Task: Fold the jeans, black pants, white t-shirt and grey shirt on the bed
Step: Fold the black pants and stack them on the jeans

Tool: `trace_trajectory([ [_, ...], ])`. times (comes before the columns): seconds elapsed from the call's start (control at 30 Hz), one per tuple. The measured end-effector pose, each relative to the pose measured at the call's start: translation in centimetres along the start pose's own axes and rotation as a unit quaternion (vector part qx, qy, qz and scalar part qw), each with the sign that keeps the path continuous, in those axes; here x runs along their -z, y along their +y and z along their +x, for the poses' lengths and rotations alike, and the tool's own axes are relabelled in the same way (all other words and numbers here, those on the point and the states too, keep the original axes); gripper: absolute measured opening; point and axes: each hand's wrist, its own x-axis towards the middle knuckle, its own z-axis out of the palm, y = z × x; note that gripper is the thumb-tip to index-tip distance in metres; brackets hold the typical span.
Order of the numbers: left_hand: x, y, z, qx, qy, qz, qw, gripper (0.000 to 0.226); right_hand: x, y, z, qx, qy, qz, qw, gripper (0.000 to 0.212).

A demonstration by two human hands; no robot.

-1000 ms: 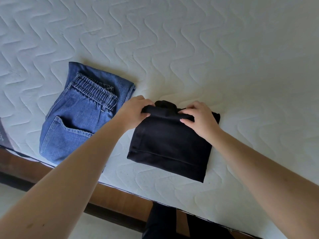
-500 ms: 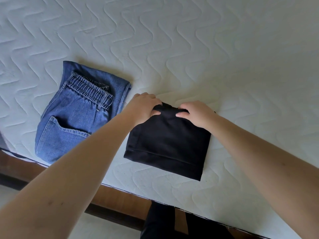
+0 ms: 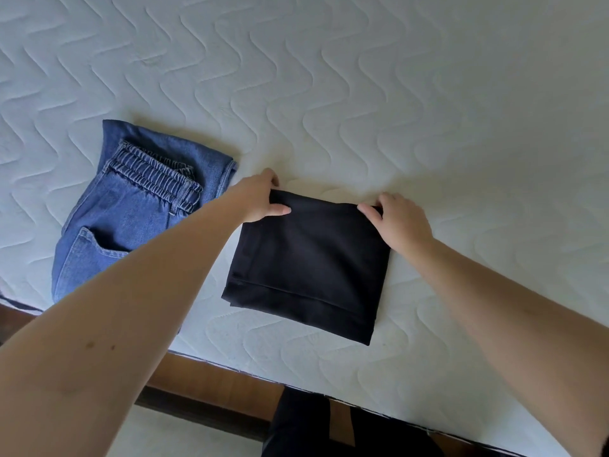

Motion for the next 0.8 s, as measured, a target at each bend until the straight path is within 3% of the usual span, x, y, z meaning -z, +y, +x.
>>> trace_trajectory([
  [0.2,0.5,-0.2,-0.9,0.001,-0.093,0.046,0.995,0.050,0.9,1.5,-1.0,0.127,-0.147,0.018,0.981,0.069],
  [0.3,1.2,-0.5,-2.8,-0.023,-0.129,0.038,0.991,0.037,1.7,1.8,-1.9,0.156,-0.153,0.064,0.974,0.046],
  [0.4,2.6,-0.1,-5.2,-0.046,-0.127,0.058,0.989,0.035,4.3,1.4,-2.9,0.172,-0.123,0.102,0.972,0.043],
  [0.63,8.2,2.8,-11.2,-0.152,0.039,0.012,0.987,0.038,13.8,1.0,-6.9,0.218,0.017,0.121,0.968,0.028],
  [0.7,8.7,3.5,-12.0,-0.195,0.117,0.019,0.974,0.038,15.3,1.4,-8.2,0.239,0.096,0.105,0.961,0.027],
  [0.8,6.9,3.9,-12.3,-0.263,0.231,0.046,0.935,0.048,15.0,2.3,-9.5,0.256,0.209,0.068,0.941,0.043],
])
